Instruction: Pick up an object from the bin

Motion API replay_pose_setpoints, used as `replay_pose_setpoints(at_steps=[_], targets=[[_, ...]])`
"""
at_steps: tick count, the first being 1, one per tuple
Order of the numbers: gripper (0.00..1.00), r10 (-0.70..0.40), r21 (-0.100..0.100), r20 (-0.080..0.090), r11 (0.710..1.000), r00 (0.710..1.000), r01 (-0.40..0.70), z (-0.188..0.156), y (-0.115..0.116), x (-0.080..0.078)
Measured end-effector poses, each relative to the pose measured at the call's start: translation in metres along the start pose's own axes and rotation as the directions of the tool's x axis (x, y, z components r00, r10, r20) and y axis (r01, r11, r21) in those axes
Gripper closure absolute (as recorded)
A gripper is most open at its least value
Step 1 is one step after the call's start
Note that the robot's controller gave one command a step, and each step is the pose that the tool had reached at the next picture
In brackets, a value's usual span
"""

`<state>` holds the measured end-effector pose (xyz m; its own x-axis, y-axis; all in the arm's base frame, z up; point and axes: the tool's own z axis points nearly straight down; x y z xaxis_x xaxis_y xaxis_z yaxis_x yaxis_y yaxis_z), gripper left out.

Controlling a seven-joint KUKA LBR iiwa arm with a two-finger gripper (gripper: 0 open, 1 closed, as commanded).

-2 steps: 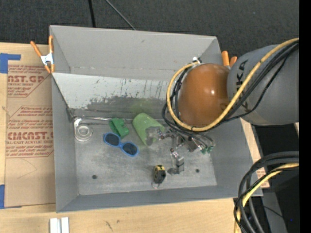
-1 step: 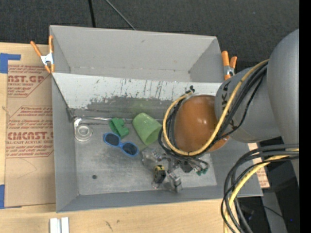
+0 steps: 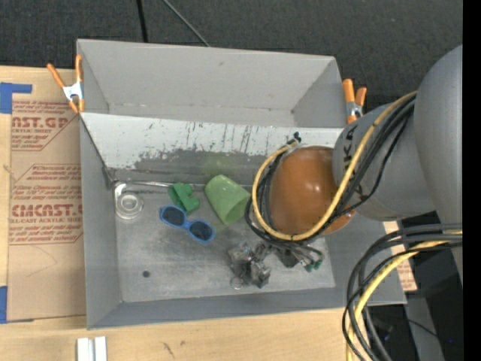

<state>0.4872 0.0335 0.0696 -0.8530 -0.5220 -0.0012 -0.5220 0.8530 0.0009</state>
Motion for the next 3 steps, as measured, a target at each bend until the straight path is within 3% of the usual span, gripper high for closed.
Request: replay_pose_setpoints(at_steps=[1,2,3], targets=[[1.0,0.028,0.005,0.006,1.0,1.0,-0.028,-0.132,-0.016,-0.001],[1.0,0.027,0.0,0.0,1.0,1.0,-0.027,-0.127,-0.015,0.0],[1.0,-0.005,-0.002,-0.002,1.0,1.0,0.005,-0.079,-0.029,-0.018]])
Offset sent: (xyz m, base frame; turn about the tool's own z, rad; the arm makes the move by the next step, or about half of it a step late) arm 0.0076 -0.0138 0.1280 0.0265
